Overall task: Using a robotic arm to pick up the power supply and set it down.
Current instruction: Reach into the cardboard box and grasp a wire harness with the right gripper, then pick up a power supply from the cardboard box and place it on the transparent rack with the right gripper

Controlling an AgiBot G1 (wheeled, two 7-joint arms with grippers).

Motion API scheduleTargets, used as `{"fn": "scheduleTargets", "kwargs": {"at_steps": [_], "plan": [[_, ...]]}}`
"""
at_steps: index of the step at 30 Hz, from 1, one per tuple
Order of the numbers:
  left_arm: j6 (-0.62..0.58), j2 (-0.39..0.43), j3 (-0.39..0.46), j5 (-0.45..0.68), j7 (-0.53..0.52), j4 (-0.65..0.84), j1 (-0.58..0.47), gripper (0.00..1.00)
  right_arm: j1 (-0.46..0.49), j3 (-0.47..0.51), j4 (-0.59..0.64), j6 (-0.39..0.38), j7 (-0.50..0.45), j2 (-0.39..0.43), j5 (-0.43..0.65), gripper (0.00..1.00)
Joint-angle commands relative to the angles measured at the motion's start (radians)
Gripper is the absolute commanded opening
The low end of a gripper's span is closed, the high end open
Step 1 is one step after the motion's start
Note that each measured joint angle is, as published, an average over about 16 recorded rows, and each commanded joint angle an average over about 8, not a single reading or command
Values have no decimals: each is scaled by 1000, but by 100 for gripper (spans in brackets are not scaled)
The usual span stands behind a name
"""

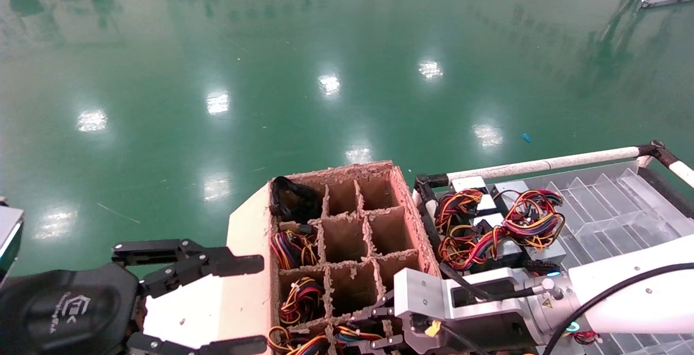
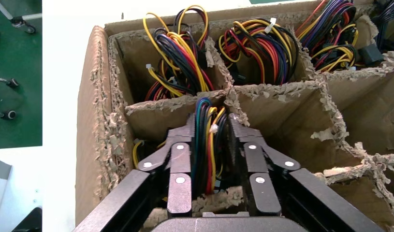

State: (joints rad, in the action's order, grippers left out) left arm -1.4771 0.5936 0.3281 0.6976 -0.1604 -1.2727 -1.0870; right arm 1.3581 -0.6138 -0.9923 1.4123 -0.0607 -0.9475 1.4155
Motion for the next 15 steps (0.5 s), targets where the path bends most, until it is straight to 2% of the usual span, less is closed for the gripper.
{"fn": "scheduleTargets", "kwargs": {"at_steps": [1,15], "plan": [[0,0,0,0,0,0,0,100,1,-1,-1,2,-1,1,1,0],[0,0,0,0,0,0,0,100,-11,24,-54,9,-28,44,-37,0]]}}
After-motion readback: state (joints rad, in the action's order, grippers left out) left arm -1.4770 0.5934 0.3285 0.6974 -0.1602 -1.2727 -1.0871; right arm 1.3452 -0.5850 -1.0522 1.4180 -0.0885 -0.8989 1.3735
